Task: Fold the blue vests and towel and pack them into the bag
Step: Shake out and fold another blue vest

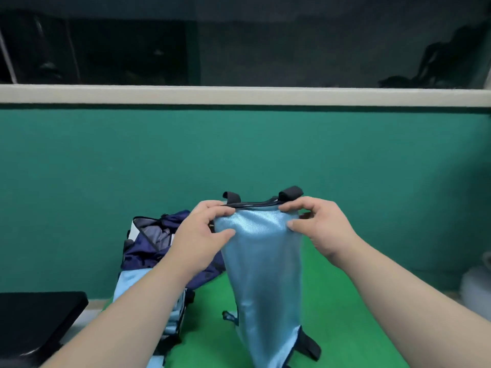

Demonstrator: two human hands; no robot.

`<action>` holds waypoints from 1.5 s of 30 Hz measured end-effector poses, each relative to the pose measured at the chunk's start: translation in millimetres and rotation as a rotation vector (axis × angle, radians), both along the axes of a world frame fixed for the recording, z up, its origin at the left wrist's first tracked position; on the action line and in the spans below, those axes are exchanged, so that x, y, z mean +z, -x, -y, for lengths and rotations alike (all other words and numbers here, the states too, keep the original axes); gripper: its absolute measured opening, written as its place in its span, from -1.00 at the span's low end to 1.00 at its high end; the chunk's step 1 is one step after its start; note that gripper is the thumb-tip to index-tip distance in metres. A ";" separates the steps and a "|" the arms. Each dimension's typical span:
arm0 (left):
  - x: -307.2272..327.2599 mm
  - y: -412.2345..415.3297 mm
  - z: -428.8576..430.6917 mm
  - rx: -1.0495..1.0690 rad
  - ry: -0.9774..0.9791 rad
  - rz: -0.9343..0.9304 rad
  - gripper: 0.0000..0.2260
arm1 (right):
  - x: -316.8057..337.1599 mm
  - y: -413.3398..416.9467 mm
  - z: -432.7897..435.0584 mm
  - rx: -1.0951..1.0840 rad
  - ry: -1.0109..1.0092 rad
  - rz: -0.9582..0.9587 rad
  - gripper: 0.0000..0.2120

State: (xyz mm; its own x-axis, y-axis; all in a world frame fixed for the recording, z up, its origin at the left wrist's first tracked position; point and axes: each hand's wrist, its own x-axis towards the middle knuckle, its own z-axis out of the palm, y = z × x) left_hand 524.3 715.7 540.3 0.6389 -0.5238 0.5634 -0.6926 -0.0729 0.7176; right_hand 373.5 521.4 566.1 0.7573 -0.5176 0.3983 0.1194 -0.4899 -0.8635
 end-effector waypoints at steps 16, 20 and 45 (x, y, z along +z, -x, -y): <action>15.4 -46.7 45.0 -0.143 -0.194 0.000 -0.51 | -9.4 -22.0 38.9 -0.053 -0.101 -0.052 -0.57; 26.8 -75.6 74.6 -0.072 -0.254 0.054 -0.53 | -3.0 -61.1 64.2 -0.127 -0.041 -0.103 -0.54; -176.6 72.5 -6.7 -0.156 -0.330 0.002 -0.51 | -187.8 85.9 -15.4 -0.168 -0.291 -0.258 -0.71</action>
State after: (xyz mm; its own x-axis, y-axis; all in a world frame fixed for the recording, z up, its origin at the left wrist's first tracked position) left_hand 451.9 722.4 363.7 0.5361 -0.7689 0.3485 -0.7149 -0.1941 0.6717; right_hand 287.7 536.8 378.3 0.7081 -0.7056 0.0260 -0.1793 -0.2153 -0.9600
